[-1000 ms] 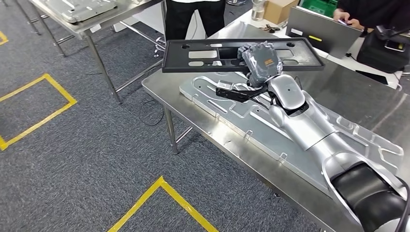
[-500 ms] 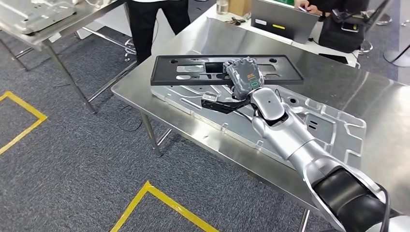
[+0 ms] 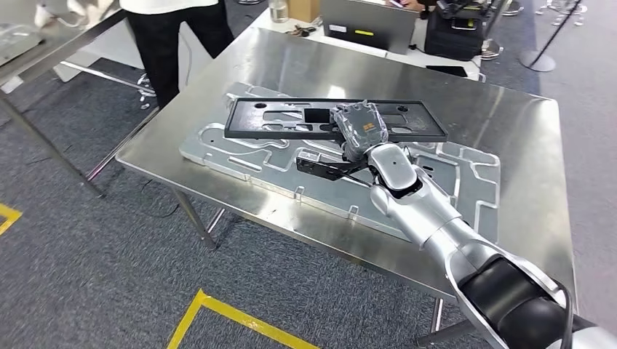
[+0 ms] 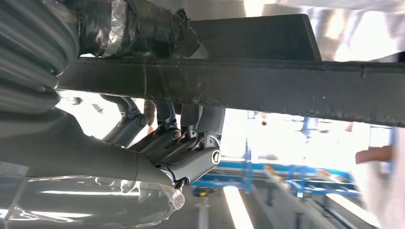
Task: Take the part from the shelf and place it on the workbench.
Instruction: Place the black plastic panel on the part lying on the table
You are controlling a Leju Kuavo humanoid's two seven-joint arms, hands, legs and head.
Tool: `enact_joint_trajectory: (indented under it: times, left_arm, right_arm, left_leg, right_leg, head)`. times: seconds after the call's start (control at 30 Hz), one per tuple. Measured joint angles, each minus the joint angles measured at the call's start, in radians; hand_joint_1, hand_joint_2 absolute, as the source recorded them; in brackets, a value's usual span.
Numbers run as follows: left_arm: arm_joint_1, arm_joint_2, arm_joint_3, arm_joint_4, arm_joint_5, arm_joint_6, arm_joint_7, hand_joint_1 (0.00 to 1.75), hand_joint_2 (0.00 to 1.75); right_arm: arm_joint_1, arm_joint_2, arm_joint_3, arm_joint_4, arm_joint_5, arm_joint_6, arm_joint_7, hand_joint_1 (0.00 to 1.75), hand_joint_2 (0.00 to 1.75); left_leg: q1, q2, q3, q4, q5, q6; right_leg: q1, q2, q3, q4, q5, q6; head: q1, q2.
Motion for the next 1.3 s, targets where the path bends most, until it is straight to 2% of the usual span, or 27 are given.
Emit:
enact_joint_trajectory:
  times: [0.03,0.1,0.13,0.17,0.23,0.27,0.3,0.33,0.37,0.43,0.47,0.53,0.6,0.63,0.7,0.77,0.8,0.83,0.87,0.93,1.0,1.07,1.13,1.3]
  left_arm:
    - [0.001,-0.001,0.001,-0.001,0.0,0.0,0.001,0.0,1.75]
    - [0.005,-0.01,0.002,-0.011,-0.001,0.0,0.007,0.0,1.75]
    - [0.007,-0.015,0.002,-0.018,-0.002,0.0,0.011,0.0,1.75]
    - [0.009,-0.02,0.002,-0.025,-0.003,0.0,0.016,0.0,1.75]
    - [0.009,-0.023,0.003,-0.034,-0.002,0.0,0.02,0.0,1.75]
    - [0.01,-0.024,0.003,-0.035,-0.002,0.0,0.02,0.0,1.75]
    - [0.011,-0.025,0.004,-0.036,-0.002,-0.001,0.021,0.0,1.75]
    - [0.012,-0.025,0.004,-0.036,-0.001,-0.002,0.021,0.0,1.75]
    - [0.013,-0.025,0.004,-0.036,-0.001,-0.002,0.02,0.0,1.75]
    - [0.011,-0.026,0.005,-0.036,-0.001,-0.003,0.02,0.0,1.75]
    - [0.009,-0.027,0.005,-0.036,-0.001,-0.003,0.02,0.0,1.75]
    - [0.007,-0.028,0.005,-0.038,-0.001,-0.002,0.024,0.0,1.75]
    - [0.007,-0.029,0.005,-0.043,0.0,-0.002,0.031,0.0,1.75]
    - [0.007,-0.03,0.005,-0.047,0.003,-0.004,0.033,0.0,1.75]
    - [0.008,-0.031,0.005,-0.053,0.013,-0.007,0.032,0.0,1.75]
    - [0.011,-0.031,0.005,-0.055,0.021,-0.009,0.033,0.0,1.75]
    - [0.013,-0.031,0.006,-0.055,0.023,-0.009,0.034,0.0,1.75]
    - [0.015,-0.031,0.006,-0.055,0.026,-0.011,0.035,0.0,1.75]
    - [0.016,-0.031,0.006,-0.055,0.031,-0.014,0.038,0.0,1.75]
    - [0.015,-0.031,0.006,-0.055,0.042,-0.023,0.042,0.0,1.75]
    - [0.013,-0.03,0.008,-0.055,0.053,-0.027,0.044,0.0,0.87]
    - [0.011,-0.031,0.009,-0.055,0.063,-0.027,0.043,0.0,0.0]
    - [0.008,-0.031,0.01,-0.055,0.068,-0.027,0.043,0.0,0.0]
    - [0.003,-0.03,0.011,-0.055,0.07,-0.024,0.044,0.0,0.0]
  right_arm:
    - [0.0,0.001,0.0,0.003,0.001,-0.001,0.001,1.75,1.75]
    - [0.005,0.001,-0.002,0.018,0.005,-0.003,0.002,1.75,1.75]
    - [0.008,0.0,-0.004,0.026,0.006,-0.004,0.002,1.75,1.75]
    - [0.011,0.0,-0.005,0.033,0.007,-0.005,0.002,1.75,1.75]
    - [0.013,0.001,-0.006,0.039,0.008,-0.005,0.001,1.75,1.75]
    - [0.015,0.003,-0.006,0.043,0.008,-0.005,0.002,1.75,1.75]
    - [0.018,0.004,-0.007,0.049,0.008,-0.006,0.003,1.75,1.75]
    - [0.02,0.005,-0.007,0.055,0.008,-0.006,0.004,1.75,1.75]
    - [0.022,0.006,-0.007,0.061,0.008,-0.007,0.006,1.75,1.75]
    - [0.023,0.007,-0.01,0.07,0.009,-0.012,0.012,1.75,1.75]
    - [0.022,0.009,-0.013,0.075,0.01,-0.014,0.015,1.75,1.75]
    - [0.021,0.012,-0.019,0.085,0.015,-0.017,0.018,1.75,1.75]
    - [0.021,0.015,-0.023,0.099,0.019,-0.016,0.018,1.75,1.75]
    - [0.021,0.018,-0.024,0.107,0.02,-0.016,0.017,1.75,1.75]
    - [0.015,0.027,-0.027,0.127,0.02,-0.017,0.015,0.87,0.87]
    - [0.011,0.04,-0.028,0.153,0.019,-0.016,0.014,0.0,0.0]
    - [0.011,0.047,-0.028,0.166,0.018,-0.015,0.014,0.0,0.0]
    - [0.011,0.054,-0.029,0.179,0.016,-0.013,0.014,0.0,0.0]
    - [0.011,0.06,-0.029,0.191,0.014,-0.011,0.014,0.0,0.0]
    - [0.009,0.071,-0.03,0.209,0.008,-0.006,0.014,0.0,0.0]
    - [0.005,0.079,-0.032,0.226,0.004,-0.003,0.013,0.0,0.0]
    - [0.001,0.082,-0.035,0.243,0.002,-0.002,0.01,0.0,0.0]
    - [0.0,0.086,-0.037,0.257,0.002,-0.002,0.005,0.0,0.0]
    - [-0.013,0.102,-0.037,0.277,-0.006,0.005,-0.005,0.0,0.0]
  left_leg:
    - [0.003,-0.018,0.009,-0.021,0.002,0.001]
    - [0.005,-0.027,0.027,-0.061,0.005,0.009]
    - [0.006,-0.012,0.033,-0.07,0.007,0.014]
    - [0.005,0.007,0.037,-0.075,0.01,0.021]
    - [0.005,0.032,0.041,-0.081,0.011,0.029]
    - [0.004,0.045,0.041,-0.081,0.009,0.031]
    - [0.004,0.057,0.042,-0.081,0.008,0.031]
    - [0.004,0.068,0.043,-0.081,0.006,0.03]
    - [0.004,0.077,0.044,-0.081,0.004,0.029]
    - [0.004,0.089,0.049,-0.08,-0.002,0.023]
    - [0.002,0.095,0.051,-0.079,-0.004,0.019]
    - [-0.001,0.105,0.053,-0.079,-0.007,0.01]
    - [-0.003,0.109,0.057,-0.081,-0.009,-0.001]
    - [-0.002,0.103,0.056,-0.075,-0.015,-0.007]
    - [0.001,0.076,0.03,-0.011,-0.056,-0.015]
    - [0.002,0.054,-0.033,0.12,-0.119,-0.018]
    - [0.002,0.051,-0.062,0.176,-0.137,-0.019]
    - [0.002,0.05,-0.078,0.202,-0.136,-0.019]
    - [0.002,0.049,-0.074,0.189,-0.115,-0.018]
    - [0.002,0.046,-0.021,0.067,-0.044,-0.012]
    - [0.001,0.041,0.027,-0.039,-0.006,-0.005]
    - [-0.001,0.039,0.037,-0.063,-0.003,-0.004]
    - [-0.002,0.039,0.036,-0.065,-0.001,-0.004]
    - [-0.004,0.036,0.036,-0.064,0.0,0.002]
  right_leg:
    - [0.001,0.006,-0.003,0.004,-0.001,0.003]
    - [-0.004,0.032,-0.013,0.006,0.0,0.022]
    - [-0.003,0.022,-0.02,0.012,-0.004,0.031]
    - [-0.004,-0.002,-0.033,0.033,-0.017,0.04]
    - [-0.002,-0.072,-0.084,0.138,-0.07,0.046]
    - [-0.004,-0.088,-0.117,0.204,-0.096,0.049]
    - [-0.006,-0.093,-0.142,0.251,-0.109,0.052]
    - [-0.008,-0.096,-0.151,0.266,-0.103,0.053]
    - [-0.01,-0.098,-0.138,0.239,-0.08,0.053]
    - [-0.009,-0.108,-0.07,0.108,-0.018,0.049]
    - [-0.006,-0.113,-0.037,0.046,0.002,0.045]
    - [0.003,-0.12,-0.007,-0.008,0.008,0.035]
    - [0.005,-0.114,-0.004,-0.01,0.007,0.025]
    - [0.003,-0.112,-0.001,-0.014,0.008,0.02]
    - [-0.003,-0.11,0.005,-0.021,0.009,0.006]
    - [-0.001,-0.105,0.006,-0.021,0.008,-0.002]
    - [0.0,-0.101,0.006,-0.02,0.007,-0.004]
    - [0.001,-0.096,0.006,-0.017,0.005,-0.005]
    - [0.002,-0.091,0.006,-0.014,0.004,-0.005]
    - [0.002,-0.082,0.006,-0.005,-0.002,-0.001]
    - [0.006,-0.077,0.002,0.006,-0.008,0.006]
    - [0.01,-0.075,-0.003,0.011,-0.009,0.006]
    - [0.009,-0.075,-0.002,0.008,-0.007,0.003]
    - [0.008,-0.077,0.003,-0.001,-0.003,0.009]
  head:
    - [0.0,0.0]
    - [0.0,0.0]
    - [0.001,0.0]
    - [0.002,0.0]
    - [0.005,0.0]
    - [0.004,0.0]
    - [0.005,0.0]
    - [0.005,0.0]
    - [0.005,0.0]
    - [0.005,0.0]
    - [0.005,0.0]
    - [0.005,0.0]
    - [0.004,0.0]
    - [0.004,0.0]
    - [0.004,0.0]
    - [0.003,0.0]
    - [0.004,0.0]
    - [0.003,0.0]
    - [0.003,0.0]
    - [0.003,0.0]
    - [0.003,0.0]
    - [0.004,0.0]
    - [0.004,0.0]
    - [0.004,0.0]
